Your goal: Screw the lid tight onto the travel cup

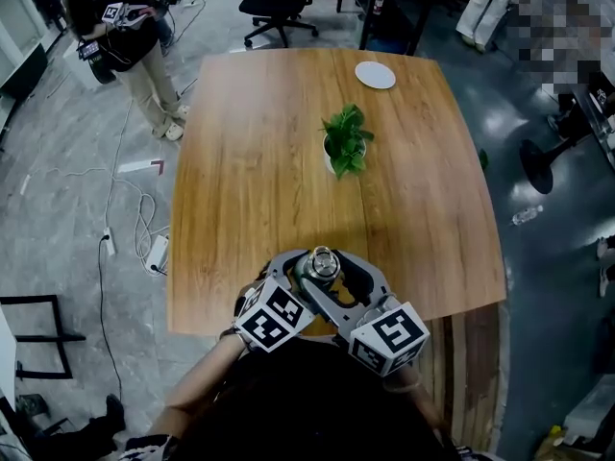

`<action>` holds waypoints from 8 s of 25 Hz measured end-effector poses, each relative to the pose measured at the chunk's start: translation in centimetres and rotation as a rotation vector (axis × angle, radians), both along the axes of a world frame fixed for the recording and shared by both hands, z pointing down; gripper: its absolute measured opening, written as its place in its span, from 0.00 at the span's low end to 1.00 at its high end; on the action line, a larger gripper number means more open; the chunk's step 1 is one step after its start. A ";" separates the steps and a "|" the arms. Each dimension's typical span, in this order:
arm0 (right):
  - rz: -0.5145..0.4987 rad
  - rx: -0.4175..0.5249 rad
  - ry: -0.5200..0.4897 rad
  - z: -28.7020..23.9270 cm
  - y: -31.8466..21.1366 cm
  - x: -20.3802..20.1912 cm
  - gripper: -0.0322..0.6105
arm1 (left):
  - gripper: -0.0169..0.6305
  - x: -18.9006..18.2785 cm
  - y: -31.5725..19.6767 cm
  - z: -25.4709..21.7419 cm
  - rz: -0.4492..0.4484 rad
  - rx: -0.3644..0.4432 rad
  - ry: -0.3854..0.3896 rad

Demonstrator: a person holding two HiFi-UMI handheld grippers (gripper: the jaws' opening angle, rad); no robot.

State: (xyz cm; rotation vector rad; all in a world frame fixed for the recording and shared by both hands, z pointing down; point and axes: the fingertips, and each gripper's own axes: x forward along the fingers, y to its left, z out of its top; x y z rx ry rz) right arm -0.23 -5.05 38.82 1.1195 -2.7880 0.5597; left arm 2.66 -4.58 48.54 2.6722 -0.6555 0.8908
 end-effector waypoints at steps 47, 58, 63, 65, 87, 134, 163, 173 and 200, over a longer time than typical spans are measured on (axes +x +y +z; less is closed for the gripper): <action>-0.101 0.069 -0.040 -1.8 0.5 -0.5 0.47 | 0.61 0.6 1.6 -0.3 0.054 -0.022 0.024; -0.180 0.123 0.078 -1.3 2.0 -1.2 0.47 | 0.61 1.1 4.2 -1.4 0.257 -0.097 0.111; -0.037 0.084 0.025 -1.1 0.5 -0.5 0.47 | 0.61 0.2 1.3 -0.6 0.022 0.050 -0.049; -0.123 0.078 -0.006 -1.6 1.3 -1.0 0.47 | 0.61 0.3 2.3 -0.8 0.097 0.004 0.008; -0.340 0.106 -0.136 -4.2 3.8 -1.8 0.47 | 0.61 1.2 7.6 -3.0 0.502 -0.212 0.226; -0.383 0.185 -0.141 -5.5 4.4 -1.7 0.48 | 0.61 1.3 8.2 -5.8 0.557 -0.218 0.333; -0.370 0.119 -0.121 -4.3 3.9 -2.2 0.48 | 0.61 1.0 7.8 -4.1 0.540 -0.181 0.251; -0.280 0.126 -0.020 -3.0 2.4 -1.2 0.48 | 0.61 1.4 5.8 -4.0 0.451 -0.181 0.246; -0.311 0.055 -0.162 -3.9 2.4 -1.3 0.47 | 0.61 1.2 5.8 -5.2 0.418 -0.257 0.336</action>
